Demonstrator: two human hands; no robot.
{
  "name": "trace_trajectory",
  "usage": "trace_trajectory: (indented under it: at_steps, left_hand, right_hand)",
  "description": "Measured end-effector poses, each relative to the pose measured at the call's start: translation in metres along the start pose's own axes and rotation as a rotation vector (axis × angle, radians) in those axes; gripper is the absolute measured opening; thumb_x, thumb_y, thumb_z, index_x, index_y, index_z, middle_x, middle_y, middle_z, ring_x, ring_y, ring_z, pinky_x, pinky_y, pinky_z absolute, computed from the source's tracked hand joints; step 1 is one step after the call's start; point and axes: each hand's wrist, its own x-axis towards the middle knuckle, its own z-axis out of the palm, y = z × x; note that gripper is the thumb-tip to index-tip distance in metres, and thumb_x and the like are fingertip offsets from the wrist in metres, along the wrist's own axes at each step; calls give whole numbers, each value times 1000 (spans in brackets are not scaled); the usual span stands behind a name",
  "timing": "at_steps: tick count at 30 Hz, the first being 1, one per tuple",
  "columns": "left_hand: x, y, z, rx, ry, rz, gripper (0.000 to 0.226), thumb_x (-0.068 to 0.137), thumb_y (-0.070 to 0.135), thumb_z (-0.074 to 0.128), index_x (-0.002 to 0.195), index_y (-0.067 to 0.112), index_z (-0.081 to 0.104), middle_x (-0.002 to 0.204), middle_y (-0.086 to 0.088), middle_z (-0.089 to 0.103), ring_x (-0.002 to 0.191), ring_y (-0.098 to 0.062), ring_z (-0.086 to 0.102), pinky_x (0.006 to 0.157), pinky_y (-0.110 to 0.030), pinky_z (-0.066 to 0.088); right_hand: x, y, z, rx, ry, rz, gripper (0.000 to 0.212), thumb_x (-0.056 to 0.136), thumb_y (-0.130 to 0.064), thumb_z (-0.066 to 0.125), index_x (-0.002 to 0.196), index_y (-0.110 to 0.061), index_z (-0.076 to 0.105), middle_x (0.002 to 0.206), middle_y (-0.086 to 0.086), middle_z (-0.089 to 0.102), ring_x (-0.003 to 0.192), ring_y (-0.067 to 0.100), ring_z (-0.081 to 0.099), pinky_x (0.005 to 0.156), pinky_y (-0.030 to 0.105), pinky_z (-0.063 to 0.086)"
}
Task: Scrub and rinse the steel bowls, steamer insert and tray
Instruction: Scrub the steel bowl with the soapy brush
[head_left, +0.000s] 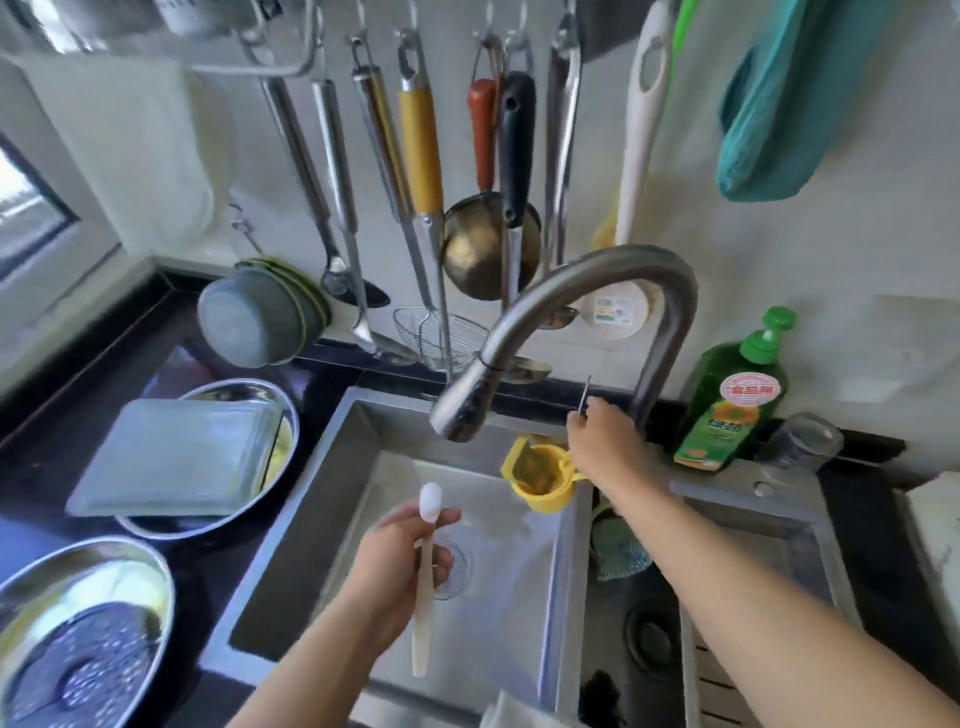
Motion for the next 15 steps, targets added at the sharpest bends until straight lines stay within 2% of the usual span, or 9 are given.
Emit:
trace_trajectory:
  at_steps: [1, 3, 5, 7, 9, 15]
  left_hand:
    - [4, 8, -9, 5, -2, 16, 27, 101, -2, 48, 116, -4, 70, 80, -12, 69, 50, -19, 51, 49, -30, 42]
    - [11, 22, -18, 32, -25, 40, 29, 101, -2, 47, 117, -1, 72, 79, -11, 68, 52, -19, 53, 50, -29, 44]
    - [18, 28, -21, 71, -45, 63, 32, 102, -1, 46, 118, 5, 73, 92, -11, 70, 54, -18, 54, 52, -30, 46]
    - [22, 29, -16, 93, -61, 92, 32, 104, 1, 44, 117, 11, 72, 111, -9, 72, 54, -18, 54, 54, -31, 46]
    - [24, 27, -11, 118, -67, 101, 33, 104, 2, 42, 116, 13, 71, 118, -7, 71, 54, -18, 54, 58, -33, 48]
    - [28, 20, -2, 152, -93, 46, 31, 104, 2, 42, 118, 8, 69, 110, -14, 68, 58, -18, 58, 58, -32, 51]
  right_hand:
    - [17, -10, 8, 3, 11, 67, 37, 105, -35, 41, 117, -7, 61, 118, 15, 65, 111, 37, 62, 92, 44, 51]
    - [46, -17, 23, -47, -3, 210, 45, 105, -33, 41, 129, 3, 57, 131, 23, 61, 121, 41, 58, 97, 45, 49]
    - [58, -19, 34, -120, 10, 266, 38, 105, -20, 45, 131, 5, 58, 131, 25, 61, 121, 42, 59, 95, 44, 51]
    - [57, -19, 42, -160, 67, 277, 32, 102, -7, 47, 129, 5, 60, 128, 24, 63, 118, 41, 61, 92, 44, 53]
    - [55, -20, 45, -198, 77, 253, 32, 100, -2, 48, 129, 5, 59, 128, 24, 63, 117, 41, 61, 92, 44, 53]
    - [49, -24, 41, -232, 74, 210, 30, 102, -4, 50, 129, 5, 59, 127, 23, 63, 118, 38, 61, 92, 40, 53]
